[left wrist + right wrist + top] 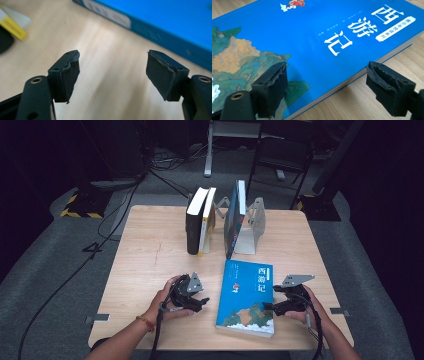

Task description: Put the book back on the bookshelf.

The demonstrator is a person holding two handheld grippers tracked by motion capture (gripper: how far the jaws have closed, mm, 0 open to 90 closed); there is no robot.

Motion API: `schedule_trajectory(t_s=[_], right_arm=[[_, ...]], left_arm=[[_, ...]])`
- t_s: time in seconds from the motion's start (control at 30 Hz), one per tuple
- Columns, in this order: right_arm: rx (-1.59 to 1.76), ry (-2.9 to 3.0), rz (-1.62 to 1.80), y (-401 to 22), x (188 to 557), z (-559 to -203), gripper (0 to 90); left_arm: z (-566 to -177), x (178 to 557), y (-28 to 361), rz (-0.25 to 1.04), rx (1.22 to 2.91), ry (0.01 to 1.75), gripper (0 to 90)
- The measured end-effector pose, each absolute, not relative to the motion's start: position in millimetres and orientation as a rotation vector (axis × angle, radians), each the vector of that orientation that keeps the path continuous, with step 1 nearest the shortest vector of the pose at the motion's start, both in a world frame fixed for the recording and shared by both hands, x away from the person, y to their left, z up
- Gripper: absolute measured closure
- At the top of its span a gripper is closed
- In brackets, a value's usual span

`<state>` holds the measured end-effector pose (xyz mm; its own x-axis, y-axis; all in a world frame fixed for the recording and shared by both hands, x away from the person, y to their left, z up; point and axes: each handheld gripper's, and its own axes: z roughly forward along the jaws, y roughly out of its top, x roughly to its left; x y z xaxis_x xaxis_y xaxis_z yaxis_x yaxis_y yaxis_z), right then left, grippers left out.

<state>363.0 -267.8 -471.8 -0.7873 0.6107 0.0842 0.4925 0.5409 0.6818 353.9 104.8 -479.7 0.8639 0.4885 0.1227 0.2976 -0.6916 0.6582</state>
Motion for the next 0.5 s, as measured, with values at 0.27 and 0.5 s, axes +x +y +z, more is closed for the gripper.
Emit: schedule_trajectory(t_s=[0.27,0.5], right_arm=[[0.976,2.632,1.145,-275,349,-477,16.3],[0.950,2.641,1.173,-272,344,-480,12.5]], left_arm=[[-493,332,113,0.342,2.403,0.572,24.0],[-498,327,122,0.285,2.358,0.585,21.6]])
